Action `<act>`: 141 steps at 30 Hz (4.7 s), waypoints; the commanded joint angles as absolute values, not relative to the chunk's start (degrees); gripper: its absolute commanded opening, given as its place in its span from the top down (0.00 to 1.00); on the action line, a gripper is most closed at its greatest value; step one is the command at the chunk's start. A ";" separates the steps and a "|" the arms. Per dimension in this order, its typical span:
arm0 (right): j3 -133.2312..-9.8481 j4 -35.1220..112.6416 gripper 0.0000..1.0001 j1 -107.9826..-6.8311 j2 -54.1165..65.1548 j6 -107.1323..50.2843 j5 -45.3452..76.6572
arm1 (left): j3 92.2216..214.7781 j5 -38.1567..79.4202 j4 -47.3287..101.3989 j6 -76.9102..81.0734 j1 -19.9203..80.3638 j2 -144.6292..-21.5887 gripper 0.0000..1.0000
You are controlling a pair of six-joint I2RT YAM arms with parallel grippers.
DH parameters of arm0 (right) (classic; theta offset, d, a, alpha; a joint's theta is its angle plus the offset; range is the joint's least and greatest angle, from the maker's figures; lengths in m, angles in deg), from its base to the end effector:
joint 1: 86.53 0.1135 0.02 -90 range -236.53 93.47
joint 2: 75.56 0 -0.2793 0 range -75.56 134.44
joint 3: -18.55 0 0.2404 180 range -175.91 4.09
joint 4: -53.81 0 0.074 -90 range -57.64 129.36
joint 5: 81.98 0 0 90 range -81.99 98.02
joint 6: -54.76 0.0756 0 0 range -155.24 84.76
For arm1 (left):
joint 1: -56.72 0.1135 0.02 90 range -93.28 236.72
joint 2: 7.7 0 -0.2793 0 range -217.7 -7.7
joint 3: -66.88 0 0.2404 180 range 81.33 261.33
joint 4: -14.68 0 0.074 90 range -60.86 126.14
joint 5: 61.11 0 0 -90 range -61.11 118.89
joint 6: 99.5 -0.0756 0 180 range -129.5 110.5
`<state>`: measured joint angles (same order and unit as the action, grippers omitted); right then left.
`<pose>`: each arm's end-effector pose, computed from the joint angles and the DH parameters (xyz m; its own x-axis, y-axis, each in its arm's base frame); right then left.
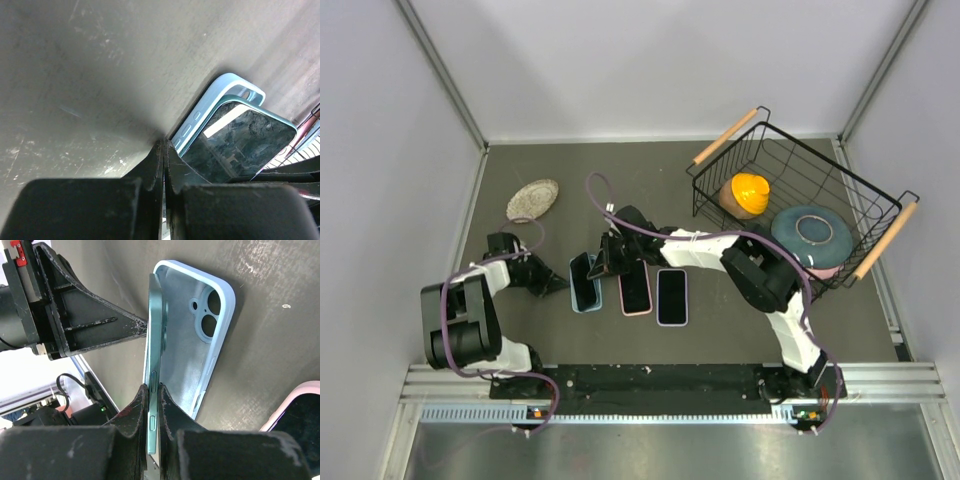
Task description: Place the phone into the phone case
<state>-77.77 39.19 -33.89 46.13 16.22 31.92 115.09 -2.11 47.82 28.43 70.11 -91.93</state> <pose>0.2752 0.4109 0.1562 -0.9587 -0.0773 -0.2737 -0.2651 0.5915 0.7615 0.2383 0.0167 0.1203 -0.7047 -0.7094 0.0153 -0.5748 0.5582 -0.5983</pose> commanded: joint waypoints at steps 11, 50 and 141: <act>-76.15 47.09 1.00 -35.12 47.84 20.13 31.04 | 107.17 1.65 47.77 29.35 69.29 -87.07 1.00; -68.32 49.29 1.00 -34.94 46.34 21.98 29.46 | 115.96 2.37 50.61 30.93 67.35 -81.79 1.00; -87.31 41.99 0.36 -35.29 52.94 12.22 45.28 | 120.27 5.78 56.12 26.98 63.23 -98.59 0.82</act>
